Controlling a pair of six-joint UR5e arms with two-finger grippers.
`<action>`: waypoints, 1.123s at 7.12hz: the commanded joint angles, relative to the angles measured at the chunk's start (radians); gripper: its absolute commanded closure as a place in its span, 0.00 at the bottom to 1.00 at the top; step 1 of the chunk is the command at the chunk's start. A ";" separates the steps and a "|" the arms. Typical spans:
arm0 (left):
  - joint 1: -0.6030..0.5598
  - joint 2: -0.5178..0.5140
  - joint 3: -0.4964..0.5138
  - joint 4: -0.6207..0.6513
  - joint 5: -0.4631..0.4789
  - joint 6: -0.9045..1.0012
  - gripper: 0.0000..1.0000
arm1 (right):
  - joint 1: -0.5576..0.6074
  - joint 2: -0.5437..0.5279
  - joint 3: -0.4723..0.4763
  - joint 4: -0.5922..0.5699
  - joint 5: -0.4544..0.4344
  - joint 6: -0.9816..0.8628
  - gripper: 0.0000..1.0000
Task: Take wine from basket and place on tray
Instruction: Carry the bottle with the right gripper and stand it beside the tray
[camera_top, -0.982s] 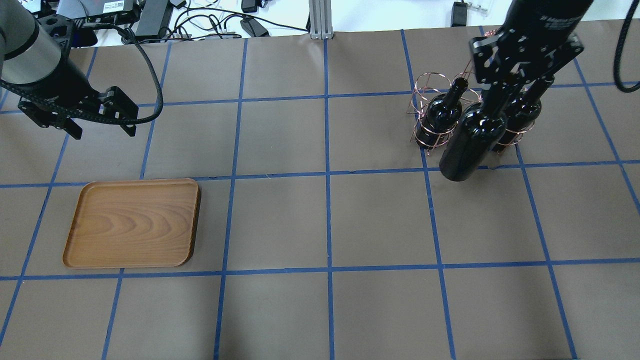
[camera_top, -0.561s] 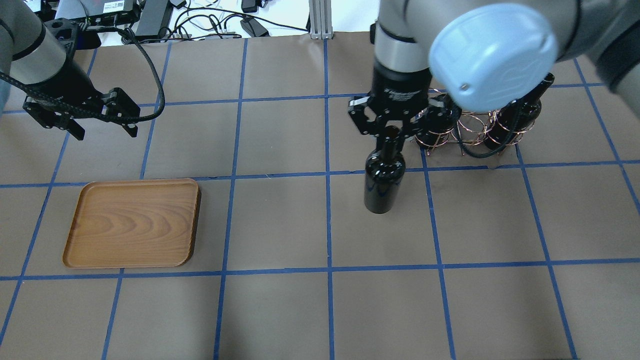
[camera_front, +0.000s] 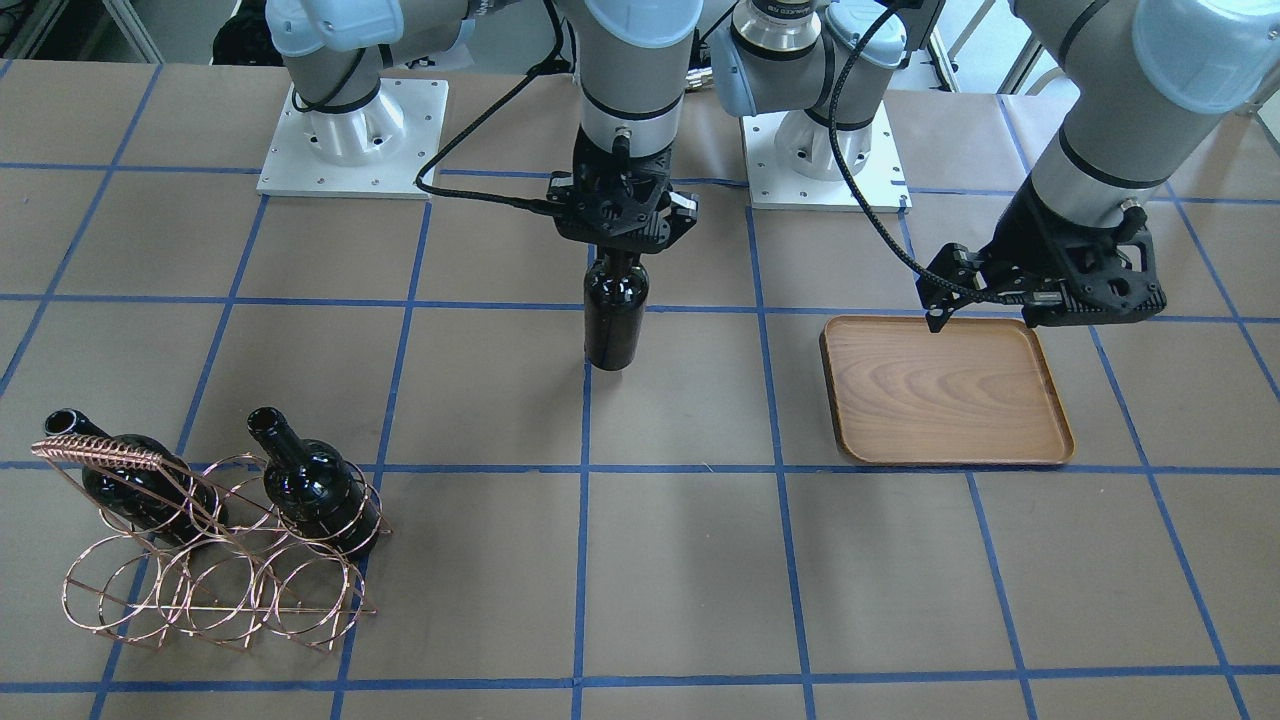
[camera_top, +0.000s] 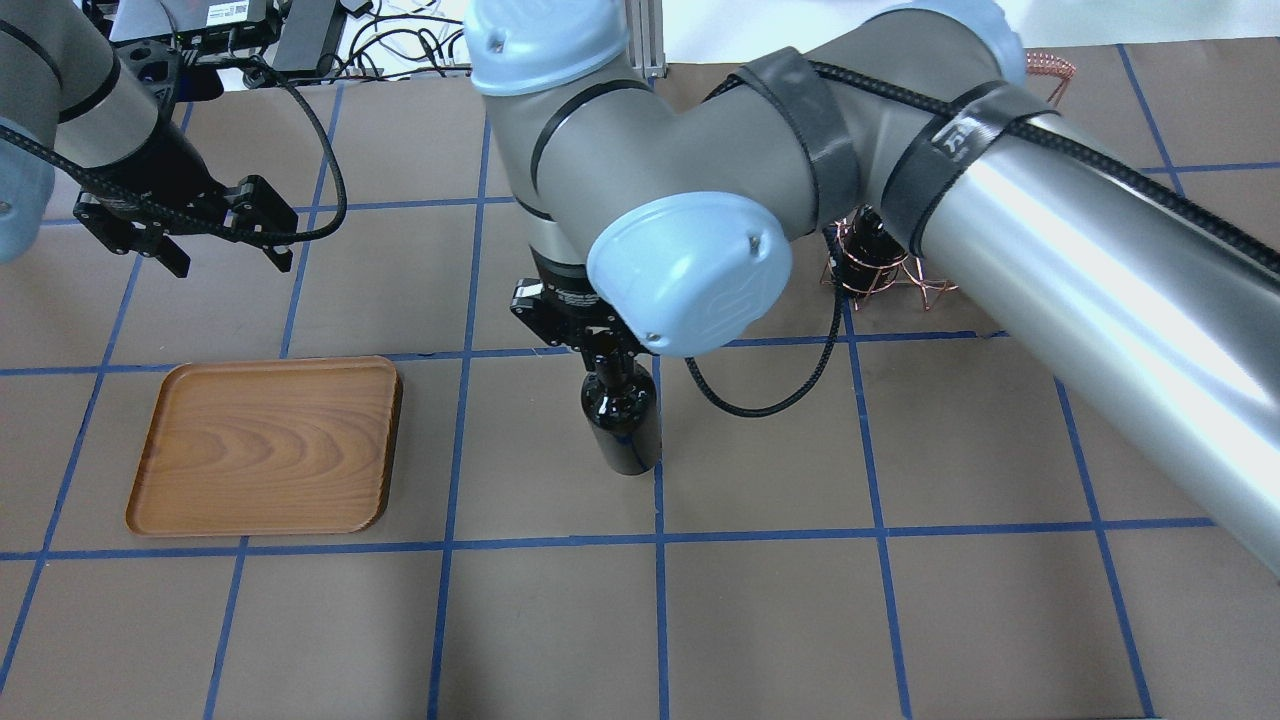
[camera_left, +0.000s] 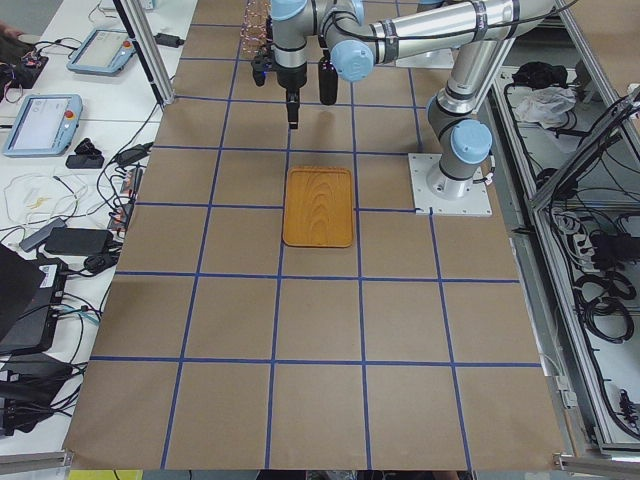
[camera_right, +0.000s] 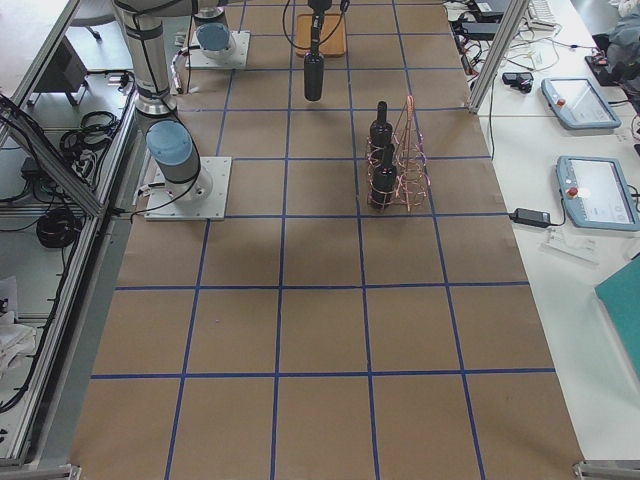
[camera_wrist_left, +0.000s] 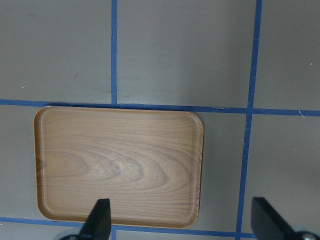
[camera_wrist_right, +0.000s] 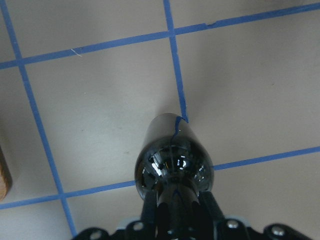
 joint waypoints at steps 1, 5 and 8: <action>-0.002 -0.005 0.003 0.008 0.010 0.014 0.00 | 0.089 0.052 -0.045 -0.032 0.028 0.093 0.90; -0.003 -0.031 -0.007 0.097 0.007 0.017 0.00 | 0.138 0.100 -0.078 -0.131 0.071 0.130 0.91; -0.047 -0.034 -0.009 0.081 0.007 -0.049 0.00 | 0.150 0.115 -0.079 -0.131 0.051 0.130 0.51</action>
